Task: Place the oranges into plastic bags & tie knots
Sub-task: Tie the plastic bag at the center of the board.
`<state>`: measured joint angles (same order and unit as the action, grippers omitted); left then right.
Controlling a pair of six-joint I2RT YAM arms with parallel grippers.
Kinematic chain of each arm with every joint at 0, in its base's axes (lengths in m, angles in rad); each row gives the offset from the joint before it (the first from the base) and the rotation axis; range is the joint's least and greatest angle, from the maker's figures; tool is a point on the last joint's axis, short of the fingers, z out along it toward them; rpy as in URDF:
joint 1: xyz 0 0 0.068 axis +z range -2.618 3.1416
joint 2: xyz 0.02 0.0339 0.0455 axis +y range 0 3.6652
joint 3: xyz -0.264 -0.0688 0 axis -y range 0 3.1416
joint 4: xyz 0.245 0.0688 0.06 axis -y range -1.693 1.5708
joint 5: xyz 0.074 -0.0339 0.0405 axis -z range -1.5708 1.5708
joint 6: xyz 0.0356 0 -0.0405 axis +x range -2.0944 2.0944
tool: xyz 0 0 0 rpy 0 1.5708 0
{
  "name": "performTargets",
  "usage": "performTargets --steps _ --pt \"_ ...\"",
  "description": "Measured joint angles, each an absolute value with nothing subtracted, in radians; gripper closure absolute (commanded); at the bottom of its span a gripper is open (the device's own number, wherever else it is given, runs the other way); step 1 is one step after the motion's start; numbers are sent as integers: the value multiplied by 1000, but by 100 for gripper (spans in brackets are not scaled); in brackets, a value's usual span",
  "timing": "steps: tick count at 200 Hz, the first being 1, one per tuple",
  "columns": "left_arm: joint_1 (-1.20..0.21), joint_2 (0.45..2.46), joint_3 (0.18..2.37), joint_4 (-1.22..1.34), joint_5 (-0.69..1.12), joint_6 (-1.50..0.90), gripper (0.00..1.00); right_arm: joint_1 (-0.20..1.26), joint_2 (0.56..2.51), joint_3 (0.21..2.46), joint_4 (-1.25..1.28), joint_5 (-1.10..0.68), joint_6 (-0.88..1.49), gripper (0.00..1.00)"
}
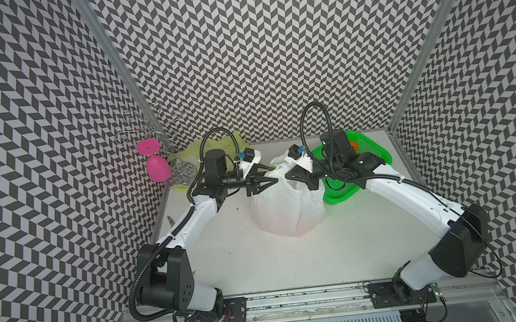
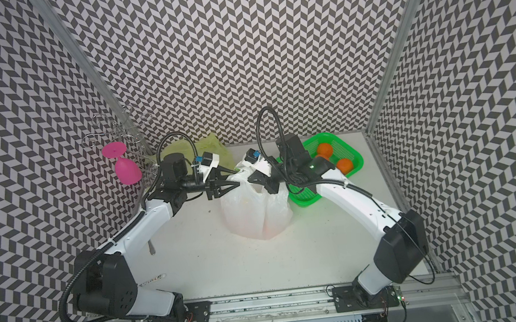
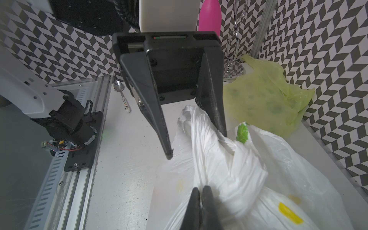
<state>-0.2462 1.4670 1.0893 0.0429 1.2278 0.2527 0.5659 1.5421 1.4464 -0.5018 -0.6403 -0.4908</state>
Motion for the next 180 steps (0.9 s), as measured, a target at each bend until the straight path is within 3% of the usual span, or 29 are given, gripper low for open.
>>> performTargets --steps 108,134,180 --pt "-275 1505 1143 -15 1118 322 40 566 1546 1447 -504 -623 -516 100" --pt "-275 1514 1163 -32 1093 355 51 566 1546 1451 -511 -620 -518 100" --pt "-275 1528 1180 -69 1080 408 78 566 1546 1459 -532 -601 -537 100"
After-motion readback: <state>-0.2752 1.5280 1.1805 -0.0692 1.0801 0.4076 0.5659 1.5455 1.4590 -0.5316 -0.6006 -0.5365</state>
